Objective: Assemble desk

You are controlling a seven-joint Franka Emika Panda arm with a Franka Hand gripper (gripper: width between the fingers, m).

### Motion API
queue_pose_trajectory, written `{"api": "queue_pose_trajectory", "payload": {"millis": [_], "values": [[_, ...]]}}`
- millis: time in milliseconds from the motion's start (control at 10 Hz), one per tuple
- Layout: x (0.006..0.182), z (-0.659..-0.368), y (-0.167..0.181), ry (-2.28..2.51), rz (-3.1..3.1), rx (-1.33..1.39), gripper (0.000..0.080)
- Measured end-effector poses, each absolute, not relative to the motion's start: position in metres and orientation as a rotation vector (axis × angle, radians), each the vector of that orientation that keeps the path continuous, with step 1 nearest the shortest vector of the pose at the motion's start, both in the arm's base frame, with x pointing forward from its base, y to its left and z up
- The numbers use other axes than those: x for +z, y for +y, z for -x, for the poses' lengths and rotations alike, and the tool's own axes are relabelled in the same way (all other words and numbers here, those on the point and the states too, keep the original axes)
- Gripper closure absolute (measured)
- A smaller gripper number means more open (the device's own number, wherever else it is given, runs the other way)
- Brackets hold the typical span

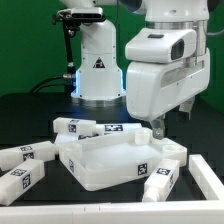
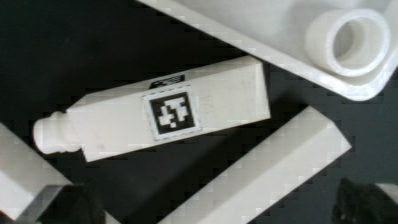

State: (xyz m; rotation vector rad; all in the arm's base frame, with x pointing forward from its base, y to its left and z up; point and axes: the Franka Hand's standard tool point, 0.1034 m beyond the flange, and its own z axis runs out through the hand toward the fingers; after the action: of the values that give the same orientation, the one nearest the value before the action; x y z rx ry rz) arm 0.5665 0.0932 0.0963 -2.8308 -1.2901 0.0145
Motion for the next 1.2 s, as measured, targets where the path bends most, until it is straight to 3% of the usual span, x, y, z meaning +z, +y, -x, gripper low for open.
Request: {"api": "queue_pose_trajectory", "payload": {"millis": [400,900,1200], "values": [[0.089,-0.586,0.088,-0.821,2.989,-0.02,0.015],[0.088,-0.587,0.085,-0.218,3.027,-0.007,0.015],[0.064,-0.599,0.079,0.355,2.997,0.021,0.015]]}}
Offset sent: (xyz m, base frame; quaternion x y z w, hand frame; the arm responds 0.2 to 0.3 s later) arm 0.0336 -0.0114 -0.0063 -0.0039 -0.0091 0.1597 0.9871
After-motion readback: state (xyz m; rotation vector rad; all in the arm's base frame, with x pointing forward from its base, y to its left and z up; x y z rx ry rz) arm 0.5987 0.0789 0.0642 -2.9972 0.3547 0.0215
